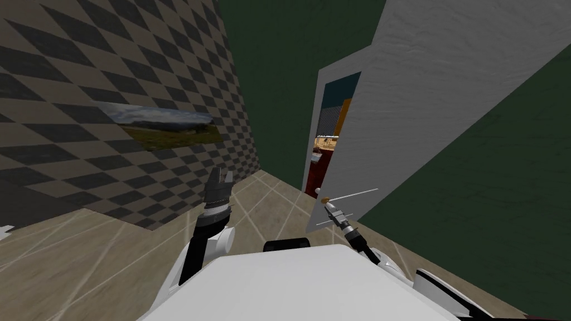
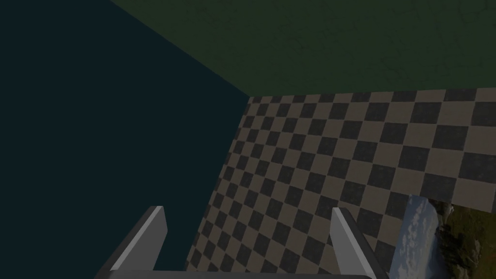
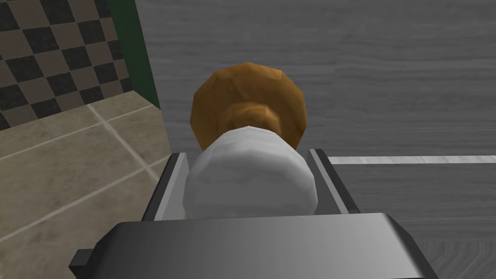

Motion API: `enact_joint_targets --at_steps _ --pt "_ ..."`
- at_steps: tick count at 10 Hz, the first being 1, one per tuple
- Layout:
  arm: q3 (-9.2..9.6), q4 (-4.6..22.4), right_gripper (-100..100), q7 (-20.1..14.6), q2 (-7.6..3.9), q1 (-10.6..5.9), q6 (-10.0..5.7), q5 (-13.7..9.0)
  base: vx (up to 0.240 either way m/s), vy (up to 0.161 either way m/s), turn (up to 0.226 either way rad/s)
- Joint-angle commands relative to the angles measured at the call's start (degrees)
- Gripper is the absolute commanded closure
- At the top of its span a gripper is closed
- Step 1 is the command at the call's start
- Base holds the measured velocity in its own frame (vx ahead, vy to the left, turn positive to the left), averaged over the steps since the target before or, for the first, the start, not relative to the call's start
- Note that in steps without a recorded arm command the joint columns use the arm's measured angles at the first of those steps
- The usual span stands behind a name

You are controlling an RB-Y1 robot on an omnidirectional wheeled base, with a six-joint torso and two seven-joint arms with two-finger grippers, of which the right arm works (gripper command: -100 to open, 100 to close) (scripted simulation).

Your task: Pull the door open

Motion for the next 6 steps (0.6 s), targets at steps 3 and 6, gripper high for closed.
enact_joint_targets --at_steps 3,6 --pt "0.87 1.2 100 -0.8 -0.59 1.07 -2.89 0.1 -0.185 -0.085 0.159" --pt "1.61 2.3 100 -1.5 -1.21 1.95 -5.48 0.1 -0.186 -0.105 0.177"
